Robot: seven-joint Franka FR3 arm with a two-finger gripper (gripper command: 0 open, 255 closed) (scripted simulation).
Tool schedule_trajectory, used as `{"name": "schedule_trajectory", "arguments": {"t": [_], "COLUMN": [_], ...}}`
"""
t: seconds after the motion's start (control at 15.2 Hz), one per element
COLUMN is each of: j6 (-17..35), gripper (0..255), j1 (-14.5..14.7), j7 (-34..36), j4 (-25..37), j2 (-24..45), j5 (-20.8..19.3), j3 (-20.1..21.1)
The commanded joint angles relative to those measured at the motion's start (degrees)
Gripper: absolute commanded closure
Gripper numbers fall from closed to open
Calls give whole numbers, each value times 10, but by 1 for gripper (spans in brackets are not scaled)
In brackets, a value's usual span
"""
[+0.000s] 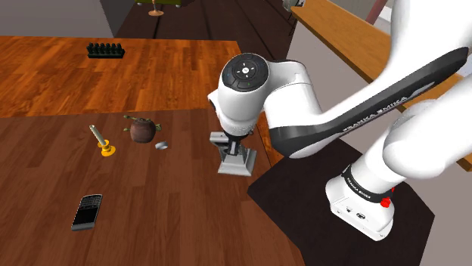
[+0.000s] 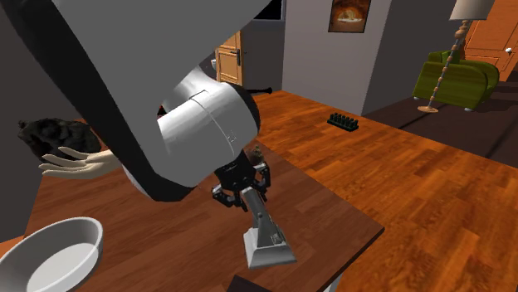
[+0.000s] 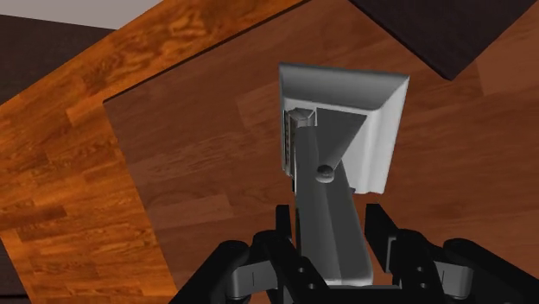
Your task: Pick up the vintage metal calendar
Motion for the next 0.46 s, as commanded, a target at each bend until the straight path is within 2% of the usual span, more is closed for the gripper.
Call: {"name": "schedule_trajectory", "arguments": {"t": [0.0,0.26,0.4], "j6": [-14,-41,-42], "gripper": [255,255,255], "j1": [10,26,27], "j7": [-21,-55,-56], "j4": [4,12,12], "j2": [-18,-48,-49], "j5": [23,57,58], "j3": [-7,-22,-23]}}
